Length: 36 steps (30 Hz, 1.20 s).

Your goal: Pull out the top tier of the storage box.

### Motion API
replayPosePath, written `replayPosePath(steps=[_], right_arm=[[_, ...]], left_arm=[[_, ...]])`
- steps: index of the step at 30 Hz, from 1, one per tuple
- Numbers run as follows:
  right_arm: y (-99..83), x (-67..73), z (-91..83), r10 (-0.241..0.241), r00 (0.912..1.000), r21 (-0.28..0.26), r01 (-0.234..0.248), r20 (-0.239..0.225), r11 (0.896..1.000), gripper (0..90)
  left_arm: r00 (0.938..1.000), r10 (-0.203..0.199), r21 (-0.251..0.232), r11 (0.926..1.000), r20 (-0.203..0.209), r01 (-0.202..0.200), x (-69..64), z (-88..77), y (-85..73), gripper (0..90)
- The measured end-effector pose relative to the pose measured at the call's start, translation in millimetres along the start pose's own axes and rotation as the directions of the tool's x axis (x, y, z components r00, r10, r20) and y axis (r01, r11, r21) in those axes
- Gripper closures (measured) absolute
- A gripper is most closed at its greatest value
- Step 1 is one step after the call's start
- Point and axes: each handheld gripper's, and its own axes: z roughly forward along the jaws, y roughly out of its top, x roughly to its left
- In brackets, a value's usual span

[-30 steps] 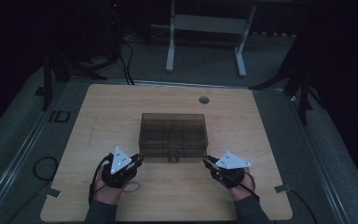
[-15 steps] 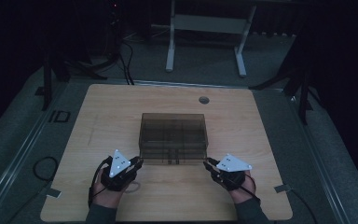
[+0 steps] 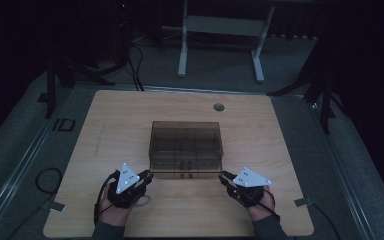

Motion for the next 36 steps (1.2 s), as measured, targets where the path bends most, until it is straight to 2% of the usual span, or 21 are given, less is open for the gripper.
replayPosePath(steps=[36], right_arm=[[-5.2,8.6,-7.2,-0.002,1.0000,-0.002,0.002,-0.009,1.000,75.7]], left_arm=[[1.0000,-0.007,-0.002,1.0000,0.003,0.007,-8.2,-9.7,-8.0,77.3]])
